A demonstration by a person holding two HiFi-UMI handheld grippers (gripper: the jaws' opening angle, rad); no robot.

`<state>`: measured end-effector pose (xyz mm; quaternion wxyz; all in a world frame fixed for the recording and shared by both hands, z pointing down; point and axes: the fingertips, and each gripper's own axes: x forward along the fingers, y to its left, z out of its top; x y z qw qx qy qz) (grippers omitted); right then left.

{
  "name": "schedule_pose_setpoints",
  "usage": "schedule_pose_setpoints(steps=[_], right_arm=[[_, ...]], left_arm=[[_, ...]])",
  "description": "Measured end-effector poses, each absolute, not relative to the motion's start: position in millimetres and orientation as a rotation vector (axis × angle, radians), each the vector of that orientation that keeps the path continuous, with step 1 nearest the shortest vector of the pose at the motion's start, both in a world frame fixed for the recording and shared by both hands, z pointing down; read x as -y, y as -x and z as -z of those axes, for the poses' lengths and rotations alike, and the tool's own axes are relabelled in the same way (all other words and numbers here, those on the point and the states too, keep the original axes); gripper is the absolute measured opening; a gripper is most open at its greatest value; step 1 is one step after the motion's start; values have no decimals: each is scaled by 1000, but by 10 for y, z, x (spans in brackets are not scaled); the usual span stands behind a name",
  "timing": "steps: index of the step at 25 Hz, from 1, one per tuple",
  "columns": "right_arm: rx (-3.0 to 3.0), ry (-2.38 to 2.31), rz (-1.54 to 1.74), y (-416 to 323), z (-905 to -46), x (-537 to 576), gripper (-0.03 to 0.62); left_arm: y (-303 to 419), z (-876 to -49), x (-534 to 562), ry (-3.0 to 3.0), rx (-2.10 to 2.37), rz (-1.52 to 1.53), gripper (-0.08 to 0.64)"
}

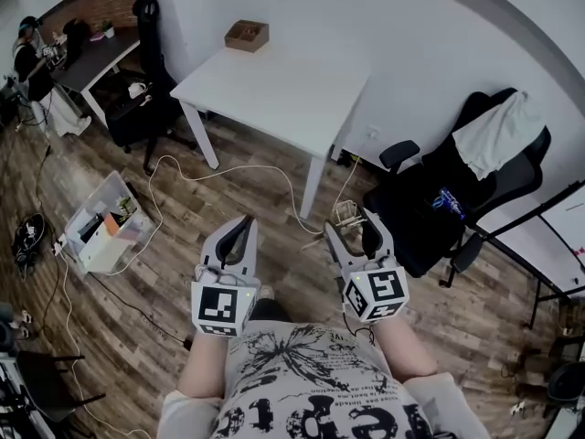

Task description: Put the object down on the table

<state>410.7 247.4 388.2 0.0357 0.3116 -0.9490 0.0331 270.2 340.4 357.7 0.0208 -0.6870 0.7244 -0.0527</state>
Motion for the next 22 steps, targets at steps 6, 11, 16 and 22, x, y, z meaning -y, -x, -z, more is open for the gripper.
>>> schedule_pose_setpoints(steps=[6, 11, 16, 22], right_arm=[[2897, -998, -118, -3279, -3872, -2064, 279], [2890, -1036, -116, -2683, -3831, -1774, 279], [2873, -1030, -135, -2230, -3882, -1548, 279], [2870, -989, -165, -1711, -4045, -1199, 279]], left_arm=[[-1823, -3567, -3021, 2138, -2240, 151, 12], [-1208, -3531, -2786, 2143, -2203, 168, 12], [-736, -3596, -2617, 2167, -2247, 184, 12], [-255, -3740, -2336, 2138, -2302, 183, 12]])
